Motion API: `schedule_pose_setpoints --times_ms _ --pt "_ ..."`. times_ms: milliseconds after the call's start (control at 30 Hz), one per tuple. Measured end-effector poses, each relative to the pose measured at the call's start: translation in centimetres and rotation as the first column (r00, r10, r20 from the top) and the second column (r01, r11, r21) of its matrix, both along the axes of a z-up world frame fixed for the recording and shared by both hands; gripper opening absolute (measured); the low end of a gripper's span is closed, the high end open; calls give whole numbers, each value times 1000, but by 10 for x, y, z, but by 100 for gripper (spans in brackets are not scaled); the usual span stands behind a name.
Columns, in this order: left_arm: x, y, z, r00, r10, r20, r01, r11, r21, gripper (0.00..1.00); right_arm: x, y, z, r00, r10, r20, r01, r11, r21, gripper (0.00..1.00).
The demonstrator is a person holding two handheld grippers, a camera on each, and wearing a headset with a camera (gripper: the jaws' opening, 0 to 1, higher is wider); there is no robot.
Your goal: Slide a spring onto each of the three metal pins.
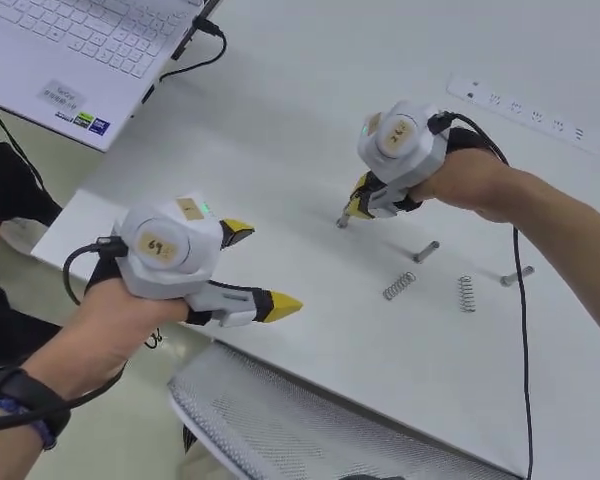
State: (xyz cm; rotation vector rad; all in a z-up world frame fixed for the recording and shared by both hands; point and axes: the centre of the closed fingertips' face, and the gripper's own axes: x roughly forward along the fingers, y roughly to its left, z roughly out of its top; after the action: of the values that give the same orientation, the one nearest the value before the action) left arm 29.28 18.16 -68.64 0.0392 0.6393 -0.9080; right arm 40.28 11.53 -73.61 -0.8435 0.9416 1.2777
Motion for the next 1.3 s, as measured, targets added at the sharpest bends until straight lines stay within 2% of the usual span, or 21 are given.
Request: schedule_pose_setpoints --times_ms 833,1100,1300 --pt "4 4 4 1000 14 6 -14 1000 2 66 -5 2 -28 998 42 -38 -44 998 -48 9" --pt "6 3 7 1000 11 13 -11 1000 2 67 -7 2 -32 998 47 -47 -50 997 -54 9" --pt "7 1 8 1000 6 18 -6 1000 5 67 -7 2 -29 998 44 -47 -46 998 -45 12"
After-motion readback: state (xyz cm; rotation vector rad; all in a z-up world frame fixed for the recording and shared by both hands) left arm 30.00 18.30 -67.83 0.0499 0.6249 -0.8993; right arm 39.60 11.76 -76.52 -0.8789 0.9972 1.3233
